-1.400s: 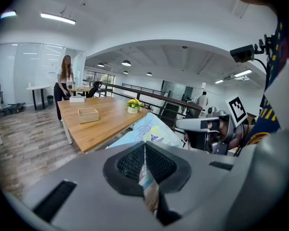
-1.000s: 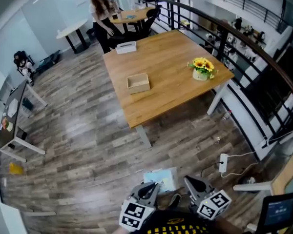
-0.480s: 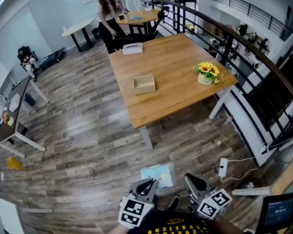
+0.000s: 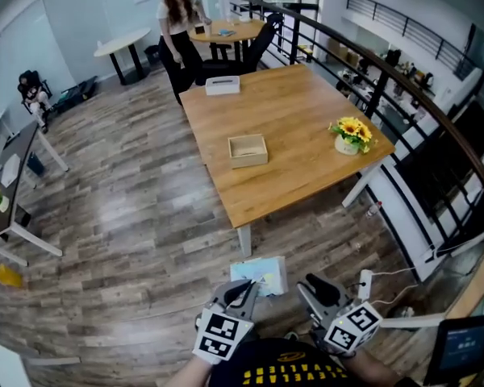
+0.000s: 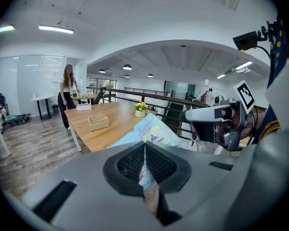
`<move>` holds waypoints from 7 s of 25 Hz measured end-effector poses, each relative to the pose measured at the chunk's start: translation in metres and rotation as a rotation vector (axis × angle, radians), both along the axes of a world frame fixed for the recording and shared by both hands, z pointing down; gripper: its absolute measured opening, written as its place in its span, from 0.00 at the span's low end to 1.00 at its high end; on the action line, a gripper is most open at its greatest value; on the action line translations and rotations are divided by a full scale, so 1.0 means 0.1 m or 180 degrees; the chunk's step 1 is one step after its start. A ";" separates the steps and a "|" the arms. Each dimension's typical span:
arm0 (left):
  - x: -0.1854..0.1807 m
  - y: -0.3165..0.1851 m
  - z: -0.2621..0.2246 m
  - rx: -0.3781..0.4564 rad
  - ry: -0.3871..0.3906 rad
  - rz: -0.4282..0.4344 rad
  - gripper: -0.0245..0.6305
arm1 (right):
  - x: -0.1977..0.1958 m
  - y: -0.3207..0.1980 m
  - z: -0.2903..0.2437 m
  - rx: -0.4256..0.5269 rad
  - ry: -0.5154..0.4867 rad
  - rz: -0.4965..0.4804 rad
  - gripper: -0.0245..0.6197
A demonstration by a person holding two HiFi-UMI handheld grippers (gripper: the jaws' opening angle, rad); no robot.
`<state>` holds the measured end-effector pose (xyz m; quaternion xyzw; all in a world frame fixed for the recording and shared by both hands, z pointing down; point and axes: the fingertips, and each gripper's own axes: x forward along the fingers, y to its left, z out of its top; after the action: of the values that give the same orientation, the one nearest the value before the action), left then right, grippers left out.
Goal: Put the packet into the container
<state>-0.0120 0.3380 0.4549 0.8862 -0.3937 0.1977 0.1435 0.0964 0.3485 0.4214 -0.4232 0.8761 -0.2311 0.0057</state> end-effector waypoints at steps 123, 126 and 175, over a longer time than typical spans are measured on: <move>0.08 -5.47 1.70 -0.0545 -0.1435 -0.0066 0.04 | -0.14 -5.41 1.34 -0.1051 0.0352 -0.0009 0.05; 0.09 -5.46 1.77 -0.0571 -0.1456 -0.0057 0.04 | -0.13 -5.41 1.34 -0.1071 0.0356 0.0011 0.05; 0.06 -5.08 0.94 -0.0613 -0.0080 -0.0386 0.15 | -0.28 -5.21 1.20 -0.0970 0.0343 -0.0010 0.05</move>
<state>-0.0061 -0.1703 0.5491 0.8403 -0.4275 0.2368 0.2347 0.0680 -0.1724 0.5411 -0.4295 0.8305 -0.3384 -0.1059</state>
